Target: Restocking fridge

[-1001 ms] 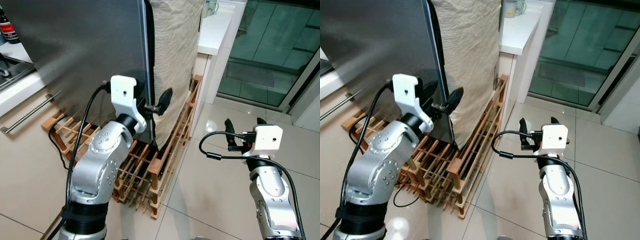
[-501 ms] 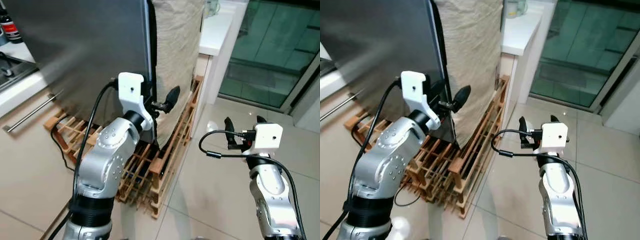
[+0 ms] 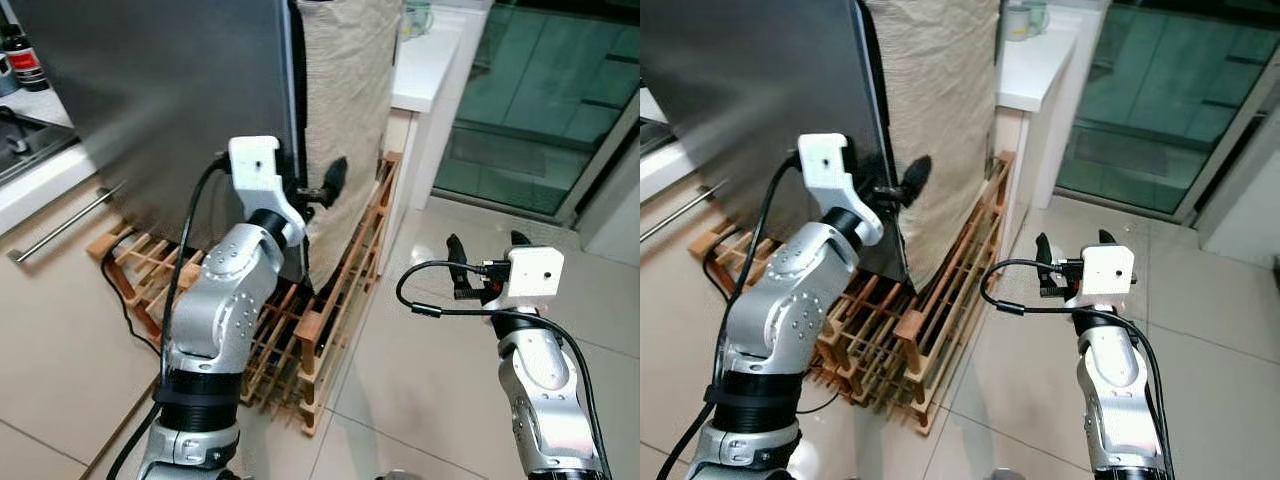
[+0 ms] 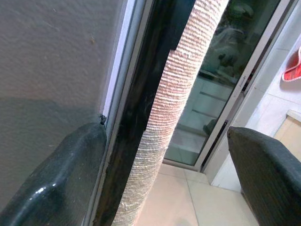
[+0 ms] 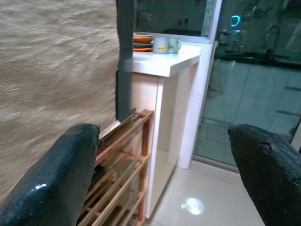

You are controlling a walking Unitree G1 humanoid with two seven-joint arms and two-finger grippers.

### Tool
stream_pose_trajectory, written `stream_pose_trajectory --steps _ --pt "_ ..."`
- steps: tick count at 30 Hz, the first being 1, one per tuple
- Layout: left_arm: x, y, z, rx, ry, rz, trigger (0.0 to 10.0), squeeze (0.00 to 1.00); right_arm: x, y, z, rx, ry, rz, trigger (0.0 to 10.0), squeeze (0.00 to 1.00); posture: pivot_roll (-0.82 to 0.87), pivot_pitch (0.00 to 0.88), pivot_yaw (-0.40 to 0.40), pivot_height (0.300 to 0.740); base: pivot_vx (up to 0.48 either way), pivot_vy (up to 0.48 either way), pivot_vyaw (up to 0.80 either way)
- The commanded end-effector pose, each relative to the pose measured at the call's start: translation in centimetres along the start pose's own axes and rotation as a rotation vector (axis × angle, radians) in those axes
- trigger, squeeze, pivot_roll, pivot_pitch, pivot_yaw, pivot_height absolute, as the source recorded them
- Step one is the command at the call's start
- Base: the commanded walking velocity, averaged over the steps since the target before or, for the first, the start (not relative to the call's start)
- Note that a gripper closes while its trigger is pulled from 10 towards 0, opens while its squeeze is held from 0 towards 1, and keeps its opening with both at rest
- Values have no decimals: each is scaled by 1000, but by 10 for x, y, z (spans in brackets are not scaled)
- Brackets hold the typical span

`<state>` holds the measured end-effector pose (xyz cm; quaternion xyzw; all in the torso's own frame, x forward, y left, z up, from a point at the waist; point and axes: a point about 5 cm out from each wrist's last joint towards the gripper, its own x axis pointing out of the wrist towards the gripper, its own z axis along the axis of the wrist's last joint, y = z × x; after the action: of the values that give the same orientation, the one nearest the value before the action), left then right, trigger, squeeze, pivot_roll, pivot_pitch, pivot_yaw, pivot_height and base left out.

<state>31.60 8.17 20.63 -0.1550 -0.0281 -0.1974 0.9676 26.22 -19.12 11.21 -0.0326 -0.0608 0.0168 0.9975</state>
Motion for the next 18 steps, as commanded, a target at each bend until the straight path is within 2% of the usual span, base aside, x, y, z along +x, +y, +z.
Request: stream_pose_trajectory --steps 1,4,8,13,18 --pt "1 0 2 -5 -9 7 10000 0 -2 6 7 1 -34 51 10000 0 -76 0 38 727 0 0 0" --pt "1 -3 1 -9 -10 0 10000 0 -9 10 5 -7 -23 95 10000 0 -80 0 37 727 0 0 0" --pt "3 -6 1 -7 -12 -15 10000 0 -9 11 6 -4 -23 105 10000 0 -82 0 38 727 0 0 0" --pt "8 -12 4 39 -26 -56 10000 0 -7 24 13 13 -41 203 10000 0 -83 0 41 727 0 0 0" --pt "14 -16 4 72 -25 -78 10000 0 -4 24 12 18 -34 207 10000 0 -81 0 40 727 0 0 0"
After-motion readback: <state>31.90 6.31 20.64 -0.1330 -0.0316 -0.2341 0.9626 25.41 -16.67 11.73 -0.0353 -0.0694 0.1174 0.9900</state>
